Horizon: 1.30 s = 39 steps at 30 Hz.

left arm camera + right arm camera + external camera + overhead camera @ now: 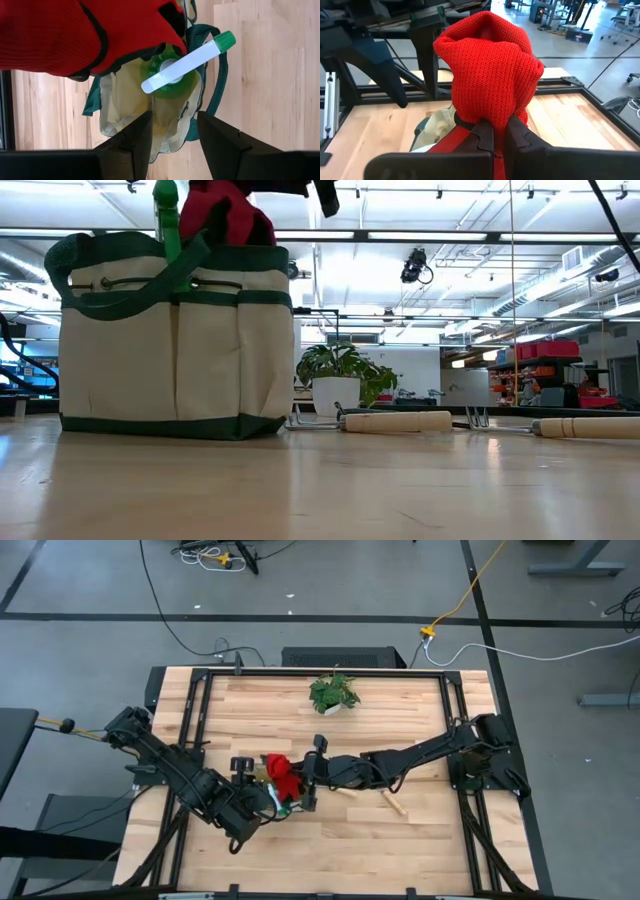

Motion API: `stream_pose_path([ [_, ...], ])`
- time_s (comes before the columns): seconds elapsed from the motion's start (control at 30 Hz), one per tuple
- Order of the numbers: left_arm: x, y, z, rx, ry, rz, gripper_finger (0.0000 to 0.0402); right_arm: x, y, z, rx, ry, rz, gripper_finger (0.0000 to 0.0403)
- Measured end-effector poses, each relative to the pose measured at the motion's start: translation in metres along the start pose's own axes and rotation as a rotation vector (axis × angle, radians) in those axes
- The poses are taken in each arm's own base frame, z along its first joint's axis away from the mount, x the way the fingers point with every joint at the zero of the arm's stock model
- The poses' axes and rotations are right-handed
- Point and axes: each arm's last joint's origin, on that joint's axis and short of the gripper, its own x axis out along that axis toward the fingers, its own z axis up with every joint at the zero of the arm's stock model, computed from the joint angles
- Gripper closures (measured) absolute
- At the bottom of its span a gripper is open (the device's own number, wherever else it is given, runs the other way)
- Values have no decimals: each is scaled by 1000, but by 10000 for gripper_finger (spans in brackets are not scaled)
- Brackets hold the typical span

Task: Pick & Place Garden tools in Gardening bag
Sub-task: Put the red gloves into the green gardening bag

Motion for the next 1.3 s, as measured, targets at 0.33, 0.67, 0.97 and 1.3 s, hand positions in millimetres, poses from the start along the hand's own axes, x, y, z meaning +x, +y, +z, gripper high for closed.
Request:
stream_pose_path([
  [0.33, 0, 0, 0, 0, 0, 0, 239, -1, 3, 9, -18, -89, 18, 401],
  [0.67, 0, 0, 0, 1, 0, 0, 239, -1, 5, 6, 33, -58, 91, 401],
  [0.97, 0, 0, 0, 1, 0, 0, 239, 2, 5, -3, 35, 8, 96, 401],
  [1.3, 0, 0, 0, 1, 0, 0, 239, 17, -3, -14, -2, 14, 87, 401],
])
